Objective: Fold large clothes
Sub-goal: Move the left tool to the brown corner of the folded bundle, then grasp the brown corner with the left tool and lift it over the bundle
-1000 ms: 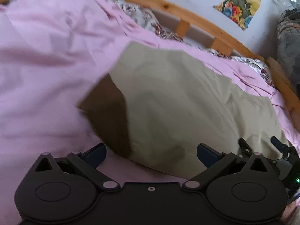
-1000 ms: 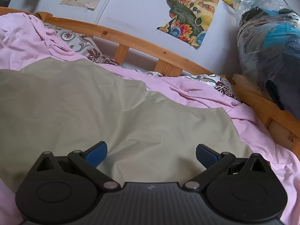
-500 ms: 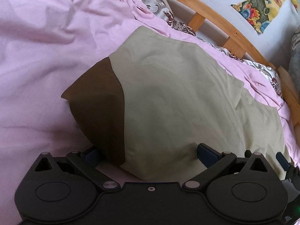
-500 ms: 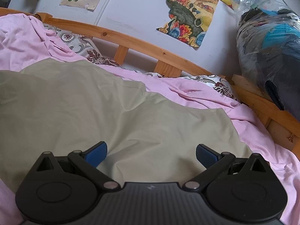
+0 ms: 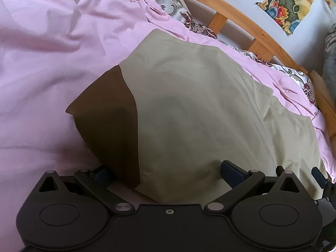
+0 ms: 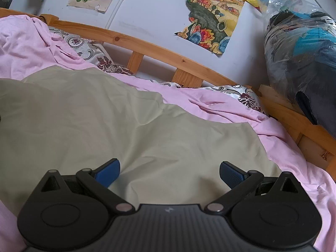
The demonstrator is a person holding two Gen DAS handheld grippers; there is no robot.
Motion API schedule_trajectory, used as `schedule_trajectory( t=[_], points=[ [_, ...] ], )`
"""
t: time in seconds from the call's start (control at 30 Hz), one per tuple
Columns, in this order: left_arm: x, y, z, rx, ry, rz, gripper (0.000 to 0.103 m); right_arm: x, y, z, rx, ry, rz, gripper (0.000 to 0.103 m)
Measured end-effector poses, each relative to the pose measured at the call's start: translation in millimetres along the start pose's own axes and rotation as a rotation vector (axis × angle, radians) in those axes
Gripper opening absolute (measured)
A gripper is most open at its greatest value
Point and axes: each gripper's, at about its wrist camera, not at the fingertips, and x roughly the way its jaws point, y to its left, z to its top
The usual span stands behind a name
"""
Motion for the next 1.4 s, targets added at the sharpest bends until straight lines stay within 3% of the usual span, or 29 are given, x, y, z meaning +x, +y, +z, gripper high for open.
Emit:
schedule_trajectory(
  t=[0.27, 0.5, 0.6, 0.63, 0.7, 0.77, 0.83, 0.93, 1.07, 1.13, 1.27, 1.4],
  points=[
    [11, 12, 10, -0.087, -0.059, -0.038, 0.102, 0, 0, 0, 0.0, -0.001, -0.001, 0.103],
    [-1, 11, 7, -0.112, -0.129, 0.034, 0.078, 0, 0, 0, 0.0, -0.003, -0.002, 0.103],
    [1, 17, 5, -0.108, -0.133, 0.01, 0.079, 0, 0, 0, 0.0, -0.006, -0.007, 0.103],
    [4, 20, 7, -0.114, -0.123, -0.012, 0.087, 0, 0, 0, 0.0, -0.006, -0.007, 0.103],
    [9, 21, 10, -0.104, -0.12, -0.055, 0.092, 0, 0, -1, 0.0, -0.006, -0.007, 0.103],
    [10, 18, 12, -0.101, -0.121, -0.033, 0.086, 0, 0, -1, 0.0, -0.006, -0.007, 0.103],
    [7, 14, 14, -0.1, -0.125, 0.011, 0.067, 0, 0, -1, 0.0, -0.008, -0.007, 0.103],
    [0, 10, 16, -0.095, -0.141, 0.02, 0.048, -1, 1, 1, 0.0, -0.012, -0.011, 0.103],
    [-19, -14, 19, 0.006, -0.209, 0.033, 0.032, -3, 0, 2, 0.011, -0.013, -0.011, 0.103],
    [-30, -31, 20, 0.079, -0.259, 0.003, 0.026, -3, 0, 2, 0.015, -0.015, -0.01, 0.103],
    [-48, -72, 30, 0.269, -0.322, -0.139, 0.022, -3, 0, 1, 0.021, -0.019, -0.015, 0.103],
    [-55, -118, 34, 0.464, -0.346, -0.293, 0.02, 9, -23, 5, 0.124, 0.07, 0.092, 0.103]
  ],
)
